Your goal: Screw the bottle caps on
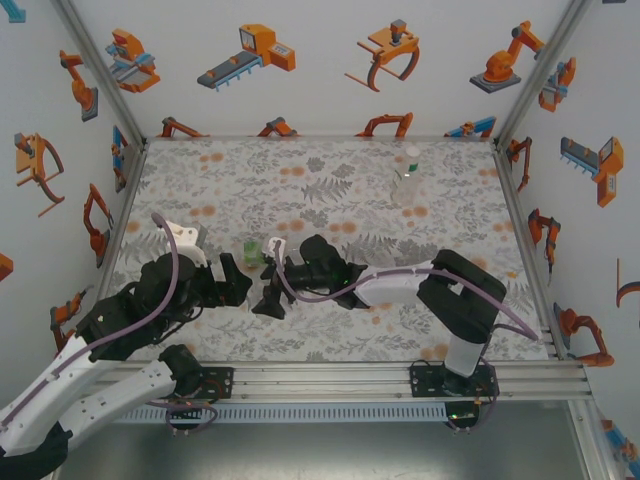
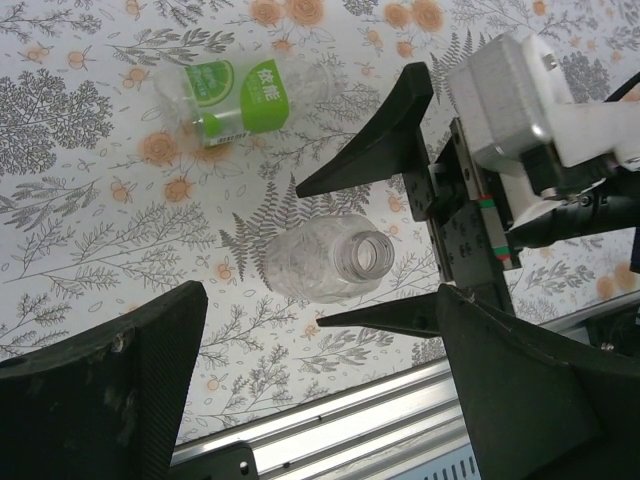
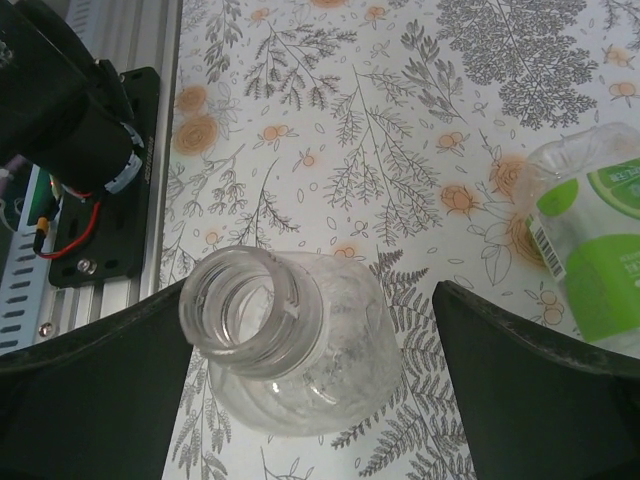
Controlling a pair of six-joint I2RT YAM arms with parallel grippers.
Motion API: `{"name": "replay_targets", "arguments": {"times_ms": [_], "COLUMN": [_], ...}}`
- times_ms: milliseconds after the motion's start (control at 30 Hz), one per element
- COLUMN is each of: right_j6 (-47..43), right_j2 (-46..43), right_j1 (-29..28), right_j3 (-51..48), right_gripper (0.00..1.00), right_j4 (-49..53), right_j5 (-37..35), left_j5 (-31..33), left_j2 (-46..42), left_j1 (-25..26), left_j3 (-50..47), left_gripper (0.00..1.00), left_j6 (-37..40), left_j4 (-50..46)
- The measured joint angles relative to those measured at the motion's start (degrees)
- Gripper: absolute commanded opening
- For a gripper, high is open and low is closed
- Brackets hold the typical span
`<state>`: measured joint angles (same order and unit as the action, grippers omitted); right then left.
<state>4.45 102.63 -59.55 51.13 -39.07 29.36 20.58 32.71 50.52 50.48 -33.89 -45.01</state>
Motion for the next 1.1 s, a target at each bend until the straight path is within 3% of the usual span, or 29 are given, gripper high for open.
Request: {"name": "replay_targets", "arguments": {"times_ms": [267,533,900,1100], "right_j6": [0.2,0.2,4.0,8.5], "right_j2": [0.5,-5.4,-22.5,-33.0], "right_j1": [-0.3,-0.3,3.3,7.1], "right_j3": [-0.1,-4.7,-9.7,-10.0], "right_gripper": [0.61,0.49,0.35,0.3], "right_j4": [-2.8,-2.6,7.3,17.4], "right_j5": [-0.3,-2.9,-8.5,-12.5], "left_j5": [-0.1,-2.3,-7.4,-15.0], "left_j2": [0.5,4.2,9.4,8.8], "left_j1": [-0.1,-0.5,-1.5,-1.6], "left_j3": [0.0,0.0,1.1,0.4], "left_gripper": [0.88,0.88,0.86,0.85], "left_j6": [0.5,2.9,7.5,12.6], "left_j4": [0.2,2.7,7.1,13.4]}}
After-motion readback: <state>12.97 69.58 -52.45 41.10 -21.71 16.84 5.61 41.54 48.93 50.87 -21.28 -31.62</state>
